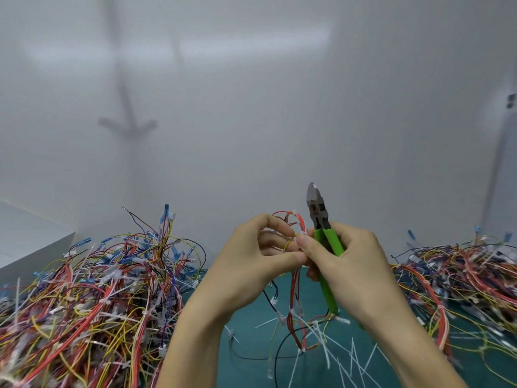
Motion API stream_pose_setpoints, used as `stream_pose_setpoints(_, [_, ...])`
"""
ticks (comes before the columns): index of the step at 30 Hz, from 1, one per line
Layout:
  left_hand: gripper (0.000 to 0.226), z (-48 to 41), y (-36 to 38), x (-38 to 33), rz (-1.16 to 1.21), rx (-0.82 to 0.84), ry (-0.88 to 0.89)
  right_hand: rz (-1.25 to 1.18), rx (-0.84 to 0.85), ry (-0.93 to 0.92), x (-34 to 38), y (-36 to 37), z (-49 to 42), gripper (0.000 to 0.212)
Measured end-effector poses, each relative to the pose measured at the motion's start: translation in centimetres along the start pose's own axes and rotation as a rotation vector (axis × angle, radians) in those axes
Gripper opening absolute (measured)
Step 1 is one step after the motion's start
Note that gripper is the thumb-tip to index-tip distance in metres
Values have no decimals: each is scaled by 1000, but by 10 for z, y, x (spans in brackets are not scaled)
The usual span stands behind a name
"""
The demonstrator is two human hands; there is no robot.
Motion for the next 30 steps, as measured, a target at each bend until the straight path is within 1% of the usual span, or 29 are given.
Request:
stream_pose_setpoints(4, [24, -1, -5, 2, -31, -57, 32, 43, 49, -25, 3, 2, 0, 5])
stream_pose_setpoints(6, [20, -2, -8, 5, 8, -100, 17, 37, 91, -40, 4, 2, 0, 8])
stream_pose_setpoints(7, [18, -2, -9, 6, 21, -124, 6, 54, 94, -53, 5, 2, 1, 16])
stream_pose_setpoints(8, [17, -2, -10, 7, 27, -149, -2, 105, 81, -78, 6, 1, 1, 27])
stream_pose_setpoints(10, [15, -3, -13, 9, 30, -190, -12, 292, 47, -143, 6, -2, 1, 52])
stream_pose_setpoints(11, [15, -3, -15, 9, 30, -209, -15, 405, 47, -176, 7, -3, 1, 58])
stream_pose_setpoints(14, [14, -2, -18, 8, 9, -249, -14, 672, 107, -245, 6, -4, 1, 58])
stream_pose_setpoints(18, [13, -2, -18, 7, -22, -248, -3, 861, 152, -270, 1, -4, 0, 54])
stream_pose_setpoints(23, [14, -1, -16, 5, -69, -230, 16, 948, 136, -262, -2, -5, -2, 64])
stream_pose_setpoints(30, [20, -2, -15, 5, -120, -210, 12, 887, 107, -293, -4, -8, -3, 58])
Point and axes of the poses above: each hand's wrist, its own z-axis away from the middle knuckle, its own y-axis out of the palm, x = y × z, the point moved 3 cm from there along -z, towards the middle knuckle, and after that the axes turned 4 degrees about z, right-handed, at the moved point
